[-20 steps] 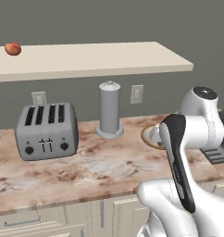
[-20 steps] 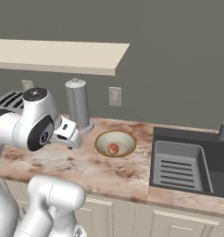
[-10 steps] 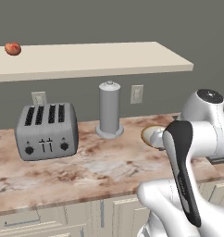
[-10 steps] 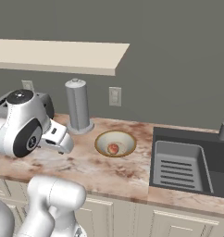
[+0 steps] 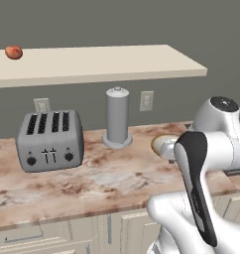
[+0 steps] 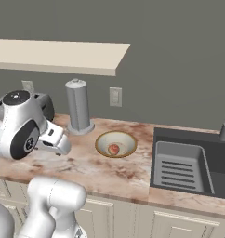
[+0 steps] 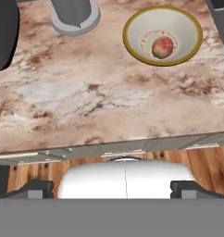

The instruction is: Pick the peachs from the cabinet and place them in one bowl. Pick the squash from the sink and place it in the other bowl.

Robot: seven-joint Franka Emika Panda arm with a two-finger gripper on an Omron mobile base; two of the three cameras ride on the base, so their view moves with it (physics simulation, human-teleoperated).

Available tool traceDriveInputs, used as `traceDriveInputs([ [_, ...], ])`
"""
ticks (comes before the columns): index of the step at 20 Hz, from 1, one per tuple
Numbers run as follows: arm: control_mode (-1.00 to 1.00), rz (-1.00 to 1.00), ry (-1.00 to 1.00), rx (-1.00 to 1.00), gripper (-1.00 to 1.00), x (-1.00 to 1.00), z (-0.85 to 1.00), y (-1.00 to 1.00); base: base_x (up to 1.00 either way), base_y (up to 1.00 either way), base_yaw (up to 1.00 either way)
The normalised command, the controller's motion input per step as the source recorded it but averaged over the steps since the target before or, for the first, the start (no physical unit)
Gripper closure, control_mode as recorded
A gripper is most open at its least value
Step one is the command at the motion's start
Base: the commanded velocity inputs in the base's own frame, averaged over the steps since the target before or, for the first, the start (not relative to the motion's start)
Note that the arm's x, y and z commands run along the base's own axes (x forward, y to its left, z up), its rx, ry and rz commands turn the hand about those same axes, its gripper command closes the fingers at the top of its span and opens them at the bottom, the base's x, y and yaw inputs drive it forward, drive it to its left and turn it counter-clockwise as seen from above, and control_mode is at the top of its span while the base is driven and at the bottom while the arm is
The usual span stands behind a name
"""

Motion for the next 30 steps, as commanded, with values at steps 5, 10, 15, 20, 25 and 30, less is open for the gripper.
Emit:
traceDriveInputs([
  [5, 1.00, 0.00, 0.00, 0.00, -1.00, 0.00, 0.00, 0.00, 0.04, 0.96, 0.03],
  [10, 1.00, 0.00, 0.00, 0.00, -1.00, 0.00, 0.00, 0.00, 0.21, 1.00, 0.00],
  [15, 1.00, 0.00, 0.00, 0.00, -1.00, 0.00, 0.00, 0.00, 0.30, 0.91, -0.03],
  [20, 1.00, 0.00, 0.00, 0.00, -1.00, 0.00, 0.00, 0.00, 0.78, 0.28, -0.14],
  [25, 1.00, 0.00, 0.00, 0.00, -1.00, 0.00, 0.00, 0.00, 0.93, -0.01, -0.11],
  [30, -1.00, 0.00, 0.00, 0.00, -1.00, 0.00, 0.00, 0.00, 0.11, 0.00, -0.02],
])
